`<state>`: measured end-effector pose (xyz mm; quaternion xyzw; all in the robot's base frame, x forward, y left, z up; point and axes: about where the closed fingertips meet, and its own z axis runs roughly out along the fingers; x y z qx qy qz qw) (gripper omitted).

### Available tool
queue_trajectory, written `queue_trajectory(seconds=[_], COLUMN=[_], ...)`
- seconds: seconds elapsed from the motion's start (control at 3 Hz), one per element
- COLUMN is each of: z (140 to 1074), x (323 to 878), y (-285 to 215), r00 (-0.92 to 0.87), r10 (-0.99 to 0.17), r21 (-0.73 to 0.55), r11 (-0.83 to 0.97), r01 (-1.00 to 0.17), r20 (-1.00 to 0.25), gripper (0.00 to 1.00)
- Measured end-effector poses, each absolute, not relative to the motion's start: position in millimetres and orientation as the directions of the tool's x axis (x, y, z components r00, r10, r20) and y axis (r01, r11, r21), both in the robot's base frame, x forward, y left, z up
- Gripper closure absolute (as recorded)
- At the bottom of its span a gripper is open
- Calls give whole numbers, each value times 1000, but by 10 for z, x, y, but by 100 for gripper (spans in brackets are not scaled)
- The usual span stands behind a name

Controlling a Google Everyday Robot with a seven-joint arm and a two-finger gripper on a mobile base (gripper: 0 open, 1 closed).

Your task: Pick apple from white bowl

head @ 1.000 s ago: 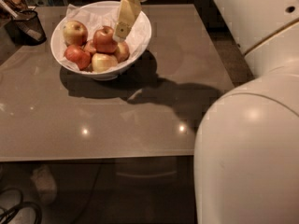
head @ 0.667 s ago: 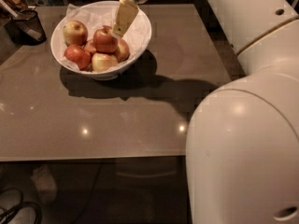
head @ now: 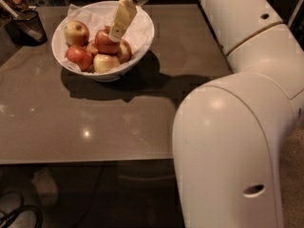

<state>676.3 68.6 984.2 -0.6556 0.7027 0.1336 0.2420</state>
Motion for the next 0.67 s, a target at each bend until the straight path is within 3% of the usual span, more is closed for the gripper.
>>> queue_trajectory(seconds=[0.67], z=[9796], x=[6863], y=[842], r00=[-8], r10=[-848], r21=[-115], r11=[81], r01=[-990], r20=[-530], gripper=[23])
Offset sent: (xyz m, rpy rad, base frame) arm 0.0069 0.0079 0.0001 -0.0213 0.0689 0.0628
